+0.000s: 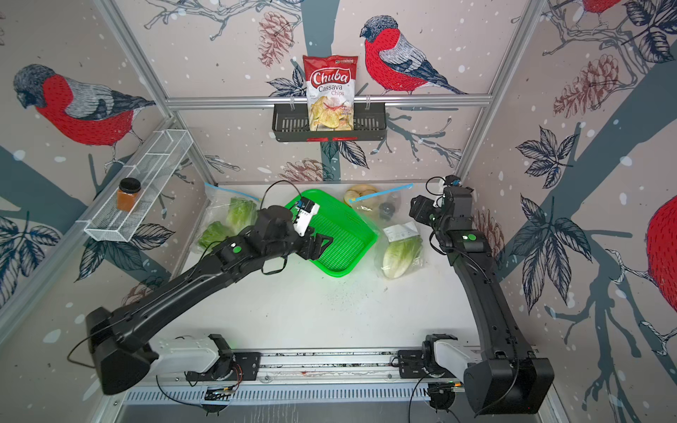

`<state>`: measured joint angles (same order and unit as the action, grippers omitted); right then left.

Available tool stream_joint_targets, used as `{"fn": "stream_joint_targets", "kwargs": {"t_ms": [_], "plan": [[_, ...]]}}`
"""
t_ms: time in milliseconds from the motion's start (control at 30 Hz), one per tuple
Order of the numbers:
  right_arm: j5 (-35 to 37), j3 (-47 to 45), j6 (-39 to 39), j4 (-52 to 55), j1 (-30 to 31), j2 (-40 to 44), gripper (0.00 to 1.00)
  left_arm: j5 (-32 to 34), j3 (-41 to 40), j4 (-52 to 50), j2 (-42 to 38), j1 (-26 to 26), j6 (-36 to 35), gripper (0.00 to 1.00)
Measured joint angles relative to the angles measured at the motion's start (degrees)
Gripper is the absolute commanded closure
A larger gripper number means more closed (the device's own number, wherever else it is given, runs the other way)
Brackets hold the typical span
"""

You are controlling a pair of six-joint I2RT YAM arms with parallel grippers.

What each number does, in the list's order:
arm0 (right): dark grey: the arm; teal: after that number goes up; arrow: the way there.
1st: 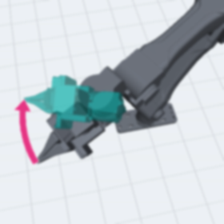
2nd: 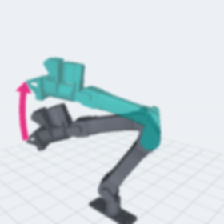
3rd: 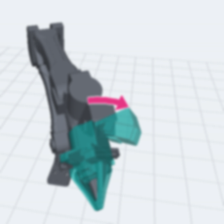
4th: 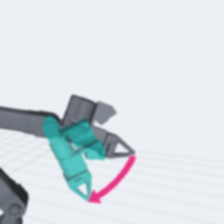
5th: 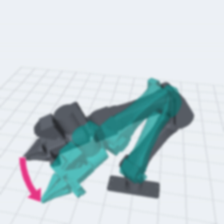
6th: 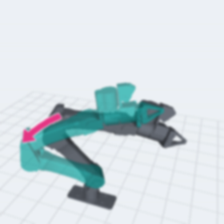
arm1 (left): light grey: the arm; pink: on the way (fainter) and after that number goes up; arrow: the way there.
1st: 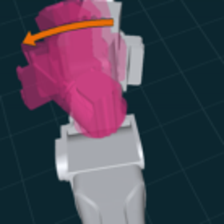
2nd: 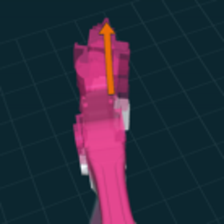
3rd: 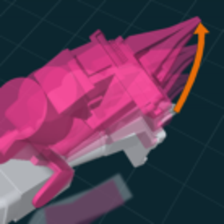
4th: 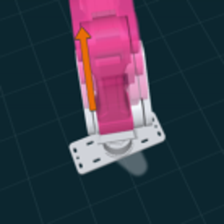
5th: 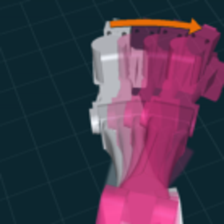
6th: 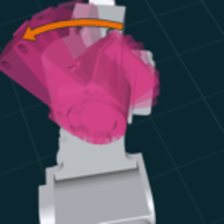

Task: Put the chinese cabbages into a zipper bag and zip it
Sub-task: Place the zipper food storage bag at the center of the board, then reset both arms

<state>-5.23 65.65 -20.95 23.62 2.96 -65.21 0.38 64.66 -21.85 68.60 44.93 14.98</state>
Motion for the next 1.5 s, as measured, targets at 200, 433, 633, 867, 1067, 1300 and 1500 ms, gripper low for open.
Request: {"fn": "stream_joint_targets", "kwargs": {"t_ms": [200, 433, 633, 867, 1067, 1300, 1500], "plan": [[6.36, -6.93, -1.44, -4.48, -5.73, -1.90, 0.01, 22.56, -16.28, -0.26, -19.58, -4.00, 9.11, 0.02], [15.02, -21.66, 0.02, -16.81, -8.07, -5.07, 0.00, 44.13, -34.53, 2.80, -32.13, -14.05, 10.64, 0.02], [18.47, -33.88, 3.52, -33.40, -8.48, -5.49, 0.00, 48.92, -47.17, 19.69, -30.97, -22.10, 1.99, 0.02], [15.65, -44.89, 7.98, -54.95, -8.07, -9.35, 0.00, 40.33, -59.56, 51.36, -19.96, -32.46, -7.30, 0.02], [12.33, -47.15, 12.02, -71.89, -5.35, -15.65, 0.00, 31.93, -58.36, 74.10, 1.33, -35.93, -12.66, 0.02], [9.35, -51.89, 14.25, -85.66, -4.66, -20.09, 0.00, 18.93, -55.49, 93.50, 19.85, -40.79, -15.08, 0.01], [9.94, -53.51, 15.34, -93.98, -2.89, -21.90, 0.00, 17.53, -52.48, 95.67, 20.35, -41.75, -13.70, 0.01]]}}
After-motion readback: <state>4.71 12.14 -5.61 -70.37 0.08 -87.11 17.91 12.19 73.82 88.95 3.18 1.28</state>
